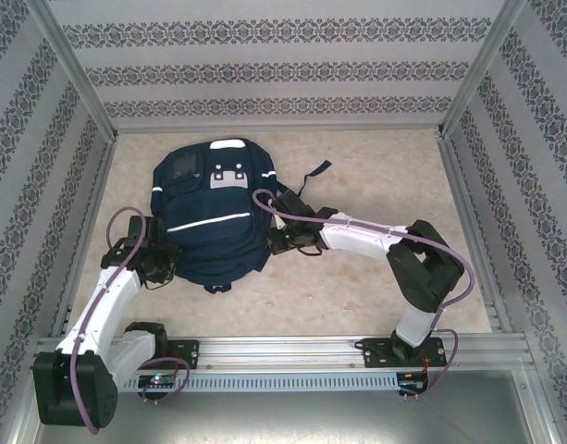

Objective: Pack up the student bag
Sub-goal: Zip the student bag at the middle-left of the table.

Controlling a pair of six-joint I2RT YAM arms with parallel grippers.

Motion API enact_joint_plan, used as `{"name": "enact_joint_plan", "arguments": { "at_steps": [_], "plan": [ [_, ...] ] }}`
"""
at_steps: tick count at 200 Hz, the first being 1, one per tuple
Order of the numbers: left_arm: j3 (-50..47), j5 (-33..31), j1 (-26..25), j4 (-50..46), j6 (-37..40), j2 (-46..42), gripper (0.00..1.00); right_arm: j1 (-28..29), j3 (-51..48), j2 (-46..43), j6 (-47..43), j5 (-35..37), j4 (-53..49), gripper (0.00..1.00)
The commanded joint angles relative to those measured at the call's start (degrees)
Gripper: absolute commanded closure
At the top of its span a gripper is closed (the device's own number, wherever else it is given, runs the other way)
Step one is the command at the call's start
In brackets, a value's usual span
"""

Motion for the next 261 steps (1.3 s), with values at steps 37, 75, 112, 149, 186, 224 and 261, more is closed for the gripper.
{"name": "enact_joint_plan", "arguments": {
  "at_steps": [37, 75, 112, 149, 186, 224, 261],
  "plan": [
    [1.0, 7.1, -6.0, -3.5, -7.7, -6.1, 0.49, 2.3, 1.5, 1.5, 3.0, 3.9, 0.4, 1.00],
    [0.2, 0.7, -23.0, 4.2, -22.3, -5.1, 0.47, 2.5, 0.9, 1.3, 3.1, 4.1, 1.3, 1.00],
    [3.1, -3.8, -34.4, 16.0, -28.3, 7.3, 0.39, 2.5, 0.0, 0.8, 2.9, 4.1, 1.8, 1.00],
    [8.8, -6.8, -37.3, 20.7, -27.9, 17.8, 0.38, 2.8, -1.1, -0.5, 2.9, 4.0, 2.0, 1.00],
    [11.1, -9.9, -38.4, 19.9, -28.4, 19.0, 0.39, 3.1, -1.9, -0.9, 3.3, 4.2, 2.3, 1.00],
    [10.2, -11.3, -40.2, 23.7, -31.6, 20.0, 0.40, 3.7, -2.3, -0.8, 3.8, 4.6, 2.8, 1.00],
    [9.9, -11.2, -40.6, 27.0, -33.0, 23.6, 0.38, 4.2, -2.1, -0.6, 4.1, 4.4, 3.0, 1.00]
  ]
}}
